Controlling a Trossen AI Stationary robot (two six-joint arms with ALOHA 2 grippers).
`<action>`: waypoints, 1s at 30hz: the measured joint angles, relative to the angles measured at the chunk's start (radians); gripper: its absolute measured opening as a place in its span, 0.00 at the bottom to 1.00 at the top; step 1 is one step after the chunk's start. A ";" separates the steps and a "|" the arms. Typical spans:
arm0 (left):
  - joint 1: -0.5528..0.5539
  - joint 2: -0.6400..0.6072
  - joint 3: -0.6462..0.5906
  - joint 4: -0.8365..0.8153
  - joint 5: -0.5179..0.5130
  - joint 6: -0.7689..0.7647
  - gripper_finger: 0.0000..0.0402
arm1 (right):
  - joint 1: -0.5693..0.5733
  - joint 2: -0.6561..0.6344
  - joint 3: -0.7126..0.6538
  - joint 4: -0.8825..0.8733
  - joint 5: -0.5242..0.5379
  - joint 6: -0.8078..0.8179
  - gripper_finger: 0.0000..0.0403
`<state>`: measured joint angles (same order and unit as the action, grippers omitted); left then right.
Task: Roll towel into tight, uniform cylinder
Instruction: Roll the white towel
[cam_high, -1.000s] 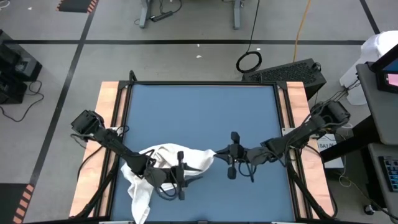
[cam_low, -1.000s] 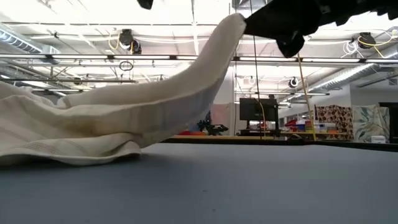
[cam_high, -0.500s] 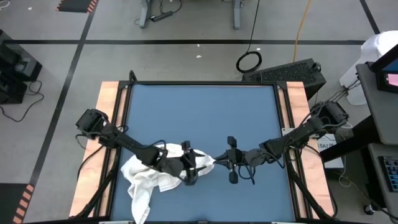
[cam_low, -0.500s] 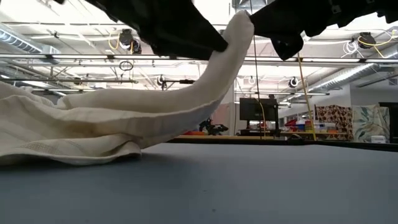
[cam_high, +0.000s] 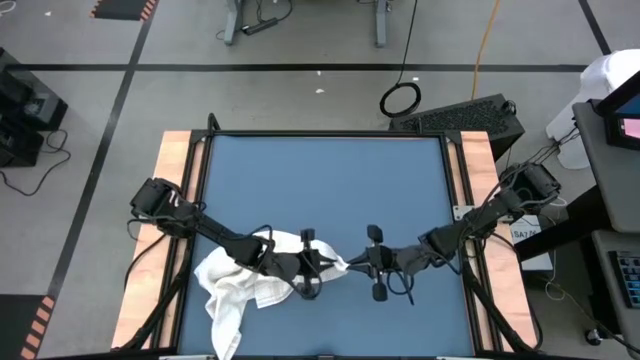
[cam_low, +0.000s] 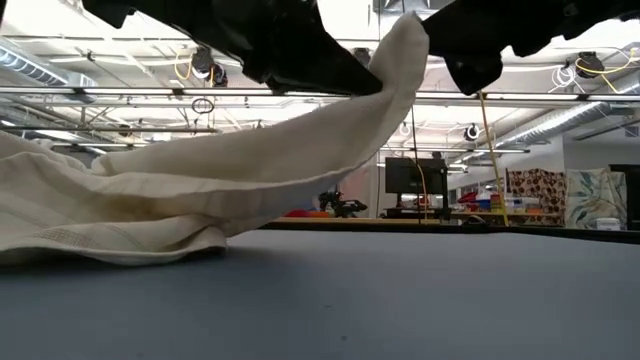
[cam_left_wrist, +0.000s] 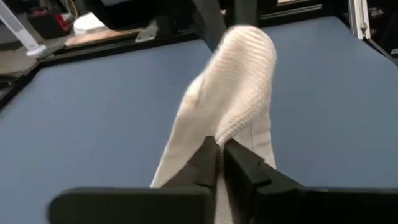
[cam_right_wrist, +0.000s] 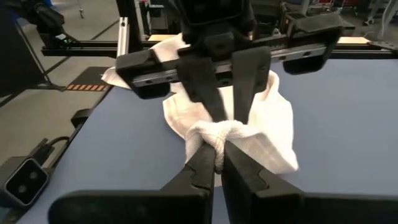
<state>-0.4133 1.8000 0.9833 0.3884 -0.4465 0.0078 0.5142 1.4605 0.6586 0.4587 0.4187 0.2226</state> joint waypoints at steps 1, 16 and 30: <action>0.000 0.000 0.000 0.001 -0.005 0.002 0.04 | 0.003 0.000 0.000 0.000 0.000 0.000 0.03; -0.010 0.000 0.000 -0.007 -0.145 0.051 0.01 | 0.020 0.000 0.000 -0.178 0.157 0.140 0.25; -0.120 -0.124 -0.001 -0.035 -0.675 0.024 0.01 | 0.016 0.112 0.000 0.066 0.187 0.170 0.48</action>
<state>-0.5329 1.6755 0.9820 0.3538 -1.1212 0.0319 0.5297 1.5720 0.6590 0.5247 0.6060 0.3929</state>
